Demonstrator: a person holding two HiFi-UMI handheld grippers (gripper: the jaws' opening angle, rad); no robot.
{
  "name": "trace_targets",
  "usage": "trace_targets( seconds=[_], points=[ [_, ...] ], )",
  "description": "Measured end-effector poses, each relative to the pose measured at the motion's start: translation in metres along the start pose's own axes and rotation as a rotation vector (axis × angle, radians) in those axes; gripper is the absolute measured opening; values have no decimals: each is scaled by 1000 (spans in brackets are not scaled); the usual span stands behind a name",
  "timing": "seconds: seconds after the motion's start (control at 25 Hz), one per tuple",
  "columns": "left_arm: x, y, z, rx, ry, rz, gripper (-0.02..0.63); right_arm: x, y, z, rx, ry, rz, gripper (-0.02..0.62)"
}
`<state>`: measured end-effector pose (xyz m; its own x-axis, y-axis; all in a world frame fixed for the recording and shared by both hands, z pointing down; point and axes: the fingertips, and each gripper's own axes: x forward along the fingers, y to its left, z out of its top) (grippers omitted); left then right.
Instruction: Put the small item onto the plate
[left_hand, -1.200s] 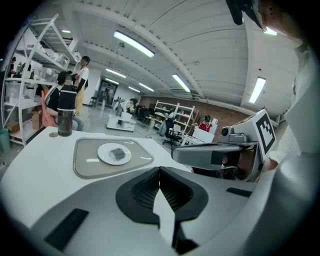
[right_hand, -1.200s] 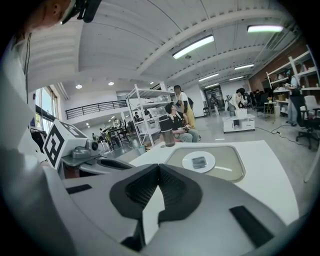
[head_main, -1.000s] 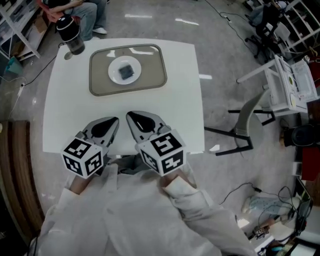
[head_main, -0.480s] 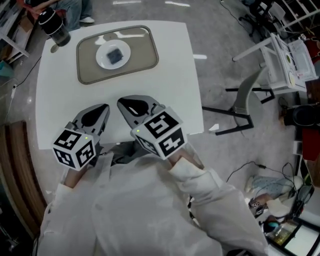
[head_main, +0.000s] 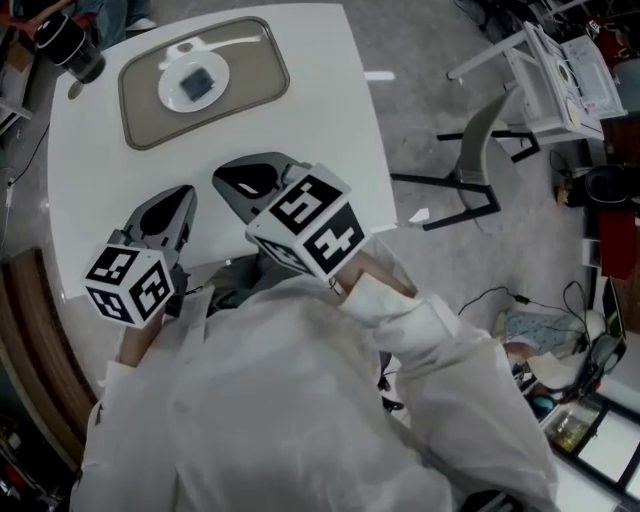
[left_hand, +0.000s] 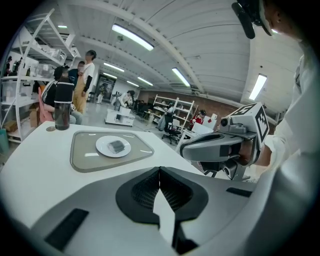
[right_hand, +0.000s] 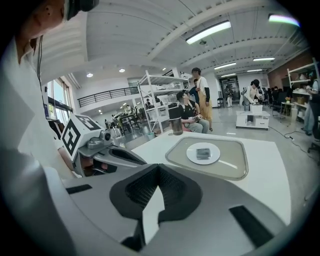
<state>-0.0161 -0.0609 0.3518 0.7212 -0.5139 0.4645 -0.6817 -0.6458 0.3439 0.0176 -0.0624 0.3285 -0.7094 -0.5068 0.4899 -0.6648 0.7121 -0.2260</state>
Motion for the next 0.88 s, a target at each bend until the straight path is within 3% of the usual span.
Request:
trace_targets(
  seconds=[0.88],
  points=[
    [0, -17, -10, -35, -11, -29, 11, -6, 10, -12, -45, 23, -4, 15]
  ],
)
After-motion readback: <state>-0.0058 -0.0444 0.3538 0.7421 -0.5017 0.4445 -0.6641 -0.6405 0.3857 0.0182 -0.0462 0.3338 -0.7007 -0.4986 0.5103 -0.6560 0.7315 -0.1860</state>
